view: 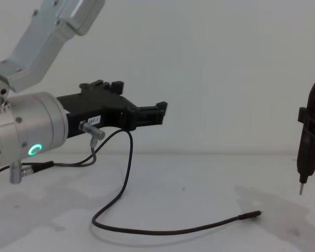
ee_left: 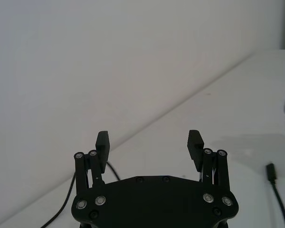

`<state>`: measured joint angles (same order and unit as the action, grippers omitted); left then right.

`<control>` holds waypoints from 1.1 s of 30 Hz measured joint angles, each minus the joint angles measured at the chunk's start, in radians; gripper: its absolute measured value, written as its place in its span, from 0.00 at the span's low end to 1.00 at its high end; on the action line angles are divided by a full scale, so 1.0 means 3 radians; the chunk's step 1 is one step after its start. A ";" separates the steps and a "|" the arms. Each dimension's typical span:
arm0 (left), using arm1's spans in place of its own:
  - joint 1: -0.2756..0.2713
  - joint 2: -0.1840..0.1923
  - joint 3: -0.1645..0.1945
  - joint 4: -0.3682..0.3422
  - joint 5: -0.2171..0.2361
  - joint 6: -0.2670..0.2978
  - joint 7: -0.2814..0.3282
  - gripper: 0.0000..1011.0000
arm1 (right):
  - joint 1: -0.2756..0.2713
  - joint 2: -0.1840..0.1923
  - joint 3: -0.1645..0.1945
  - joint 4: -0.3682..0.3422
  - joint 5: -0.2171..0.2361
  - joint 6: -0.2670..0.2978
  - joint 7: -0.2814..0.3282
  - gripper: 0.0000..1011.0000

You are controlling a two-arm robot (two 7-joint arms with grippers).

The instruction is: Pick up the data cable with the one hand.

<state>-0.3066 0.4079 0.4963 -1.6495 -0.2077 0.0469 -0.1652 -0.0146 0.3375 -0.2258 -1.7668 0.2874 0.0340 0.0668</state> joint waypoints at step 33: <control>-0.0786 0.0536 0.0538 -0.0181 0.0257 0.0331 -0.1577 0.99 | 0.0000 0.0000 0.0000 0.0000 0.0000 0.0000 0.0000 0.27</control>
<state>-0.5424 0.5687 0.6577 -1.7037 -0.1305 0.1463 -0.6383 -0.0146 0.3375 -0.2258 -1.7668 0.2873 0.0340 0.0668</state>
